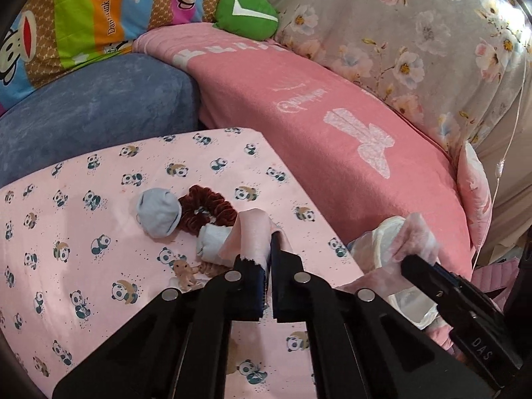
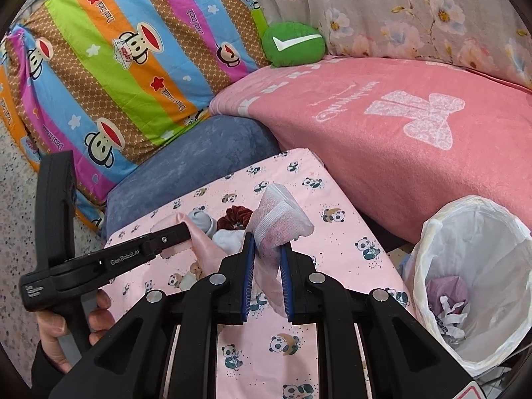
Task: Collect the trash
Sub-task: 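Lift the mesh bag with the right tool while the left tool lifts the pink cloth toward the bin, then carry the pink cloth with the left tool while the right tool carries the mesh bag over the bin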
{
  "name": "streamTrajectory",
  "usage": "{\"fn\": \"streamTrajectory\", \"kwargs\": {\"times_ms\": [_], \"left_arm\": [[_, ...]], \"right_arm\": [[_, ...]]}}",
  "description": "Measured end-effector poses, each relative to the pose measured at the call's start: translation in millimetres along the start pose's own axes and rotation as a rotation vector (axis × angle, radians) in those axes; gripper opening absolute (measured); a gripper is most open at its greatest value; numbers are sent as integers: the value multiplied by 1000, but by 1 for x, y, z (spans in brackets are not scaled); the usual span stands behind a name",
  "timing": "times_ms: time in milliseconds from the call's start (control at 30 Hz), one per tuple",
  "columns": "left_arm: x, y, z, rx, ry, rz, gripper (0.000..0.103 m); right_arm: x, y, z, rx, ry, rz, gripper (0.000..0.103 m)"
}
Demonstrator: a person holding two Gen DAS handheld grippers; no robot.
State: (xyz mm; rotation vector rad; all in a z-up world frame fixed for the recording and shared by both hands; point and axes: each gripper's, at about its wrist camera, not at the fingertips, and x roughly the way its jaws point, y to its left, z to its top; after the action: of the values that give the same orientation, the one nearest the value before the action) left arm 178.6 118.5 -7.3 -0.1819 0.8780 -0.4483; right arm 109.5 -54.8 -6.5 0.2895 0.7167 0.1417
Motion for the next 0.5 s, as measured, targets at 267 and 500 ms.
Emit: {"fn": "streamTrajectory", "kwargs": {"times_ms": [267, 500], "left_arm": [[-13, -64, 11, 108, -40, -80, 2], [-10, -117, 13, 198, -48, -133, 2]], "right_arm": [[-38, -19, 14, 20, -80, -13, 15], [-76, -52, 23, 54, -150, -68, 15]]}}
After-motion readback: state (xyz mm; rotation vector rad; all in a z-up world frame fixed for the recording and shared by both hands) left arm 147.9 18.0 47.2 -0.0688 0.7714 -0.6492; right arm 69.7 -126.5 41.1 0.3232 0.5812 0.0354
